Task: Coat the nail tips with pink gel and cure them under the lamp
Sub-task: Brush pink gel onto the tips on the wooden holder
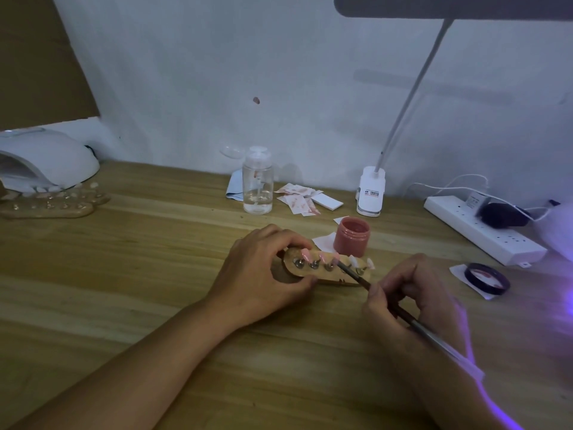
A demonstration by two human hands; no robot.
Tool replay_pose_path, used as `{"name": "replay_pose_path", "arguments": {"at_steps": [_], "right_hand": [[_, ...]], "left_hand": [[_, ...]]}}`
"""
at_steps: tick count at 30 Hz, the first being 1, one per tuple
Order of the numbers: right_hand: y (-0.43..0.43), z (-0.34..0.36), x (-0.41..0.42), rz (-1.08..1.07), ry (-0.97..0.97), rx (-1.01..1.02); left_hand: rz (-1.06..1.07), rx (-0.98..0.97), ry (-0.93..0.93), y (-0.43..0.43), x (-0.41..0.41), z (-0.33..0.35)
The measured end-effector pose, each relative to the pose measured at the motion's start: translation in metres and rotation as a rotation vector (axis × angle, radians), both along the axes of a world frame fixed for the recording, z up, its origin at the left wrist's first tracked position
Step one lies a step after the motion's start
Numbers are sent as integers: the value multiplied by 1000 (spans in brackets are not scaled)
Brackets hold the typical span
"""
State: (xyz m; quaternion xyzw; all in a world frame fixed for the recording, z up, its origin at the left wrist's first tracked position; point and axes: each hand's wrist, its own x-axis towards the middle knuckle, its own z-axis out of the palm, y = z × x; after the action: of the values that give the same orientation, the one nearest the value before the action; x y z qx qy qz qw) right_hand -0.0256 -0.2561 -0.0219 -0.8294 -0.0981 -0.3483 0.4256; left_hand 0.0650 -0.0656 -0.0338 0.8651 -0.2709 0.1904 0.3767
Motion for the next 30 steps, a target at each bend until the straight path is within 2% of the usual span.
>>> {"name": "replay_pose_path", "arguments": {"at_steps": [12, 19, 23, 25, 30], "right_hand": [[0, 0, -1, -27, 18, -33], [-1, 1, 2, -59, 18, 54], [-2, 2, 3, -42, 7, 191], [-2, 2, 3, -21, 39, 261], [-2, 2, 6, 9, 139, 271]], "left_hand": [[-2, -7, -4, 0, -1, 0], [-2, -8, 1, 0, -1, 0], [9, 10, 18, 0, 0, -1], [11, 17, 32, 0, 0, -1], [33, 44, 51, 1, 2, -2]]}}
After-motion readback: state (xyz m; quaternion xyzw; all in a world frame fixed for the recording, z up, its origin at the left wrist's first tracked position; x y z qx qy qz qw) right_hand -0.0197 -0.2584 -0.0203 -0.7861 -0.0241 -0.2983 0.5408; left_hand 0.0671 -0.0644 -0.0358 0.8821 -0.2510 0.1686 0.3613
